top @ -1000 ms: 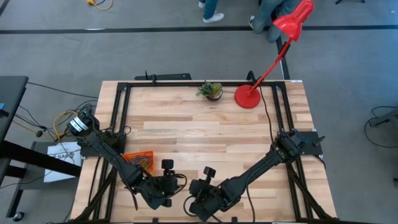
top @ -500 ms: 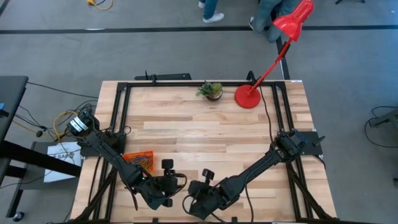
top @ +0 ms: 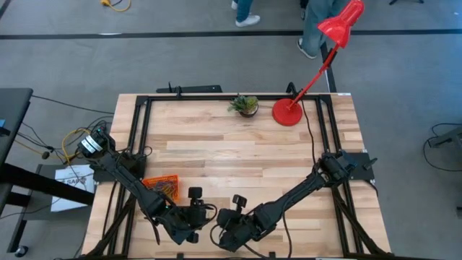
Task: Pick and place rubber bands into bin
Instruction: Put the yellow rubber band into the orange basket
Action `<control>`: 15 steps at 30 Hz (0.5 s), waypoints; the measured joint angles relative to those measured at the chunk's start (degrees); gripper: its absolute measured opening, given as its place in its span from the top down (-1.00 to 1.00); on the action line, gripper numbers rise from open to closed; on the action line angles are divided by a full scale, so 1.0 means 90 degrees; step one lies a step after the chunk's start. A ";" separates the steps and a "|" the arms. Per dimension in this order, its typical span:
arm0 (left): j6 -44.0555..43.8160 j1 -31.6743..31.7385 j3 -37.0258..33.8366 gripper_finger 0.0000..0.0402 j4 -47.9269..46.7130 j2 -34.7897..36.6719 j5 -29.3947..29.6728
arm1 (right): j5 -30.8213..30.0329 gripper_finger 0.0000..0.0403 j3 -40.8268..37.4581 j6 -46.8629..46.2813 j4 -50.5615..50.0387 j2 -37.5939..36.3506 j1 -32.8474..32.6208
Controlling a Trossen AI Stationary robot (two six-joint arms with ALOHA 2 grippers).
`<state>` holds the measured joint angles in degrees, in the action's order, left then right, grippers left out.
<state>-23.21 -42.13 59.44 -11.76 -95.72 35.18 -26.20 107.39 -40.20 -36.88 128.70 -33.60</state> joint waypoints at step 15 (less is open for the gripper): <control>0.0542 -0.0008 0.0002 0.40 0.0295 -0.0152 -0.0190 | 0.0075 1.00 0.0000 0.0346 0.0011 0.0000 0.0043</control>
<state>-18.34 -42.20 59.46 -9.11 -97.09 33.47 -25.53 107.39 -37.08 -36.77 128.70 -33.21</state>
